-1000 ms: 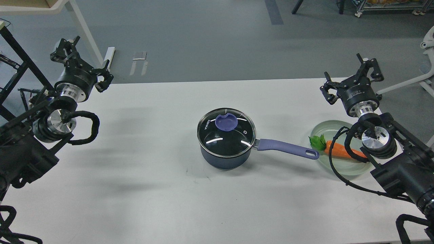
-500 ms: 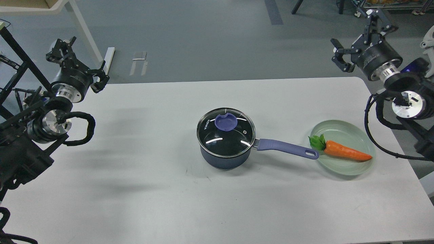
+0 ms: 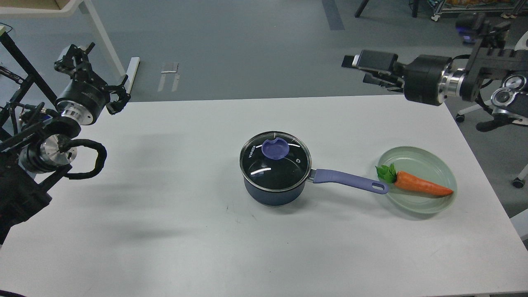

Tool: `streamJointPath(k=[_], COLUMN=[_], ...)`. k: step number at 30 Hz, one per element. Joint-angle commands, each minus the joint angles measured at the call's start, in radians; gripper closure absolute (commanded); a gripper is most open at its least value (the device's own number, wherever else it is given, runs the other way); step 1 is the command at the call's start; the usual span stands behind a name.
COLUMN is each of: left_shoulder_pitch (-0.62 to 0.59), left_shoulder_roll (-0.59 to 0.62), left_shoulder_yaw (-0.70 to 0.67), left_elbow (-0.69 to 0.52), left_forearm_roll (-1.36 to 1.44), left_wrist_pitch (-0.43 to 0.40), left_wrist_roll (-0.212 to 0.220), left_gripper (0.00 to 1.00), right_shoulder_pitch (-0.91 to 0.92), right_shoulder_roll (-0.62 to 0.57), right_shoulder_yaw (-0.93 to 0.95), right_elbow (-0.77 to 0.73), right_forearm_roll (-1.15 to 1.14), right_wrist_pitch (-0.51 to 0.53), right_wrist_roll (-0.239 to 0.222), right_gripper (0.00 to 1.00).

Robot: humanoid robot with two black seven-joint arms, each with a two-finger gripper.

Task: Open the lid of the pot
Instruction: 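Lower the right gripper onto the purple saucepan handle and grasp it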

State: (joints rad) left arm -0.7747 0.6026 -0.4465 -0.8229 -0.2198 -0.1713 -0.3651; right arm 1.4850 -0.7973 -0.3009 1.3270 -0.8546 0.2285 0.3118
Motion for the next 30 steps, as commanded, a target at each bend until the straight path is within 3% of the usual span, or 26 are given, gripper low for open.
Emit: streamJointPath(k=[1, 4, 8, 17, 20, 30], left_shoulder_pitch=[-0.008, -0.018, -0.021, -0.040, -0.057, -0.075], left_shoulder_roll=[0.022, 0.025, 0.022, 0.019, 0.019, 0.014], left_shoulder_yaw=[0.023, 0.028, 0.029, 0.029, 0.029, 0.031], left_elbow=[-0.021, -0.033, -0.036, -0.036, -0.036, -0.036], left_forearm_roll=[0.000, 0.002, 0.003, 0.017, 0.048, 0.056], left_wrist_pitch=[0.004, 0.003, 0.003, 0.004, 0.004, 0.003], left_wrist_roll=[0.002, 0.002, 0.002, 0.002, 0.002, 0.003], left_gripper=[0.01, 0.01, 0.01, 0.01, 0.01, 0.01], right_shoulder_pitch=[0.084, 0.095, 0.093, 0.078, 0.058, 0.035], right_shoulder_roll=[-0.008, -0.006, 0.000, 0.072, 0.090, 0.132], right_shoulder_yaw=[-0.150, -0.207, -0.263, -0.349, -0.356, -0.353], right_elbow=[0.103, 0.135, 0.138, 0.133, 0.114, 0.037], right_forearm_roll=[-0.246, -0.479, -0.609, -0.627, -0.632, -0.678], right_wrist_pitch=[-0.032, -0.066, -0.078, -0.077, -0.078, -0.078], right_wrist_roll=[0.000, 0.003, 0.024, 0.095, 0.095, 0.093], right_gripper=[0.01, 0.01, 0.03, 0.08, 0.15, 0.20])
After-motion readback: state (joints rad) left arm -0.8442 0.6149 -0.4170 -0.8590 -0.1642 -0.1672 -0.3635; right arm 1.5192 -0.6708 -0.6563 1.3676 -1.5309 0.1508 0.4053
